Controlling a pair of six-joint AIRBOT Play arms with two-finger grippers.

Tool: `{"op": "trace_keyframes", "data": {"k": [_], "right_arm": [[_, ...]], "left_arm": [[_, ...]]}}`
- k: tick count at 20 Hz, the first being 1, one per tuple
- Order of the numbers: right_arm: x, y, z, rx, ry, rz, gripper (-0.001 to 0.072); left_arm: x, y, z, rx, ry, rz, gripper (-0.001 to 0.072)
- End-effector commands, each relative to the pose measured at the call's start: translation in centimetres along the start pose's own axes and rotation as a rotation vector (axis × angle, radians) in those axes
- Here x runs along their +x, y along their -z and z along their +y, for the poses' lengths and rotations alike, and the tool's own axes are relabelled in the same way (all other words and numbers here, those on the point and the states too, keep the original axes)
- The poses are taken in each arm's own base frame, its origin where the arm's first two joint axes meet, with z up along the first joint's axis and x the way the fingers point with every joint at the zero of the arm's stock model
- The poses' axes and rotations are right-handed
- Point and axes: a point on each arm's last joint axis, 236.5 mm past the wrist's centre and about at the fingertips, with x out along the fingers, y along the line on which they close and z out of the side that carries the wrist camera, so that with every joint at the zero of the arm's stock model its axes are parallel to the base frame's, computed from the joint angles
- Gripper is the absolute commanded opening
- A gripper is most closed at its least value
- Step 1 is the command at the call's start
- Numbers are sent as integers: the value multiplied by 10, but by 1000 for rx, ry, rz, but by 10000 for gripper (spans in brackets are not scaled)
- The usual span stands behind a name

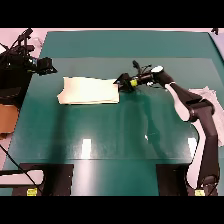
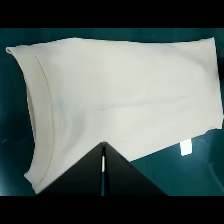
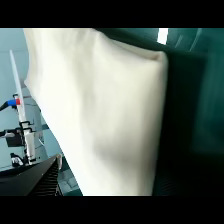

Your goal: Fold the shirts.

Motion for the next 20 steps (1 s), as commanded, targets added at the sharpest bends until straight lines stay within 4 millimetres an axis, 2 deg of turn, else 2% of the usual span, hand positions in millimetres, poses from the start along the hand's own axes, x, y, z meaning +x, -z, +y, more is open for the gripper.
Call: {"op": "trace_keyframes", "data": {"k": [1,2,3,4,5,6,9,12,14,16,17,20], "right_arm": [[39,9,11,-17,-7,42,681],[46,11,17,-32,-10,48,671],[49,12,22,-44,-12,48,607],[48,10,27,-56,-18,43,474],[47,9,34,-69,-27,45,303],[45,9,44,-77,-50,44,38],[31,0,83,-71,-153,3,18],[-6,-25,123,-96,-192,-114,17],[-53,-51,140,-100,-198,-225,17],[-119,-79,153,-85,-206,-358,18],[-157,-90,158,-82,-208,-427,17],[-288,-117,165,-43,-211,-680,17]], "left_arm": [[0,0,0,-1,2,2,29],[0,1,-1,-1,3,2,28],[0,1,-1,-2,4,4,29],[0,2,-2,-4,10,7,29],[0,2,-3,-6,14,7,29],[0,2,-4,-9,18,10,29],[-1,5,-9,-22,40,20,29],[-1,6,-19,-36,82,25,29],[-2,6,-27,-49,115,29,29],[-3,10,-34,-58,143,44,29],[-3,12,-36,-69,152,56,29],[-5,20,-40,-91,166,94,28]]}}
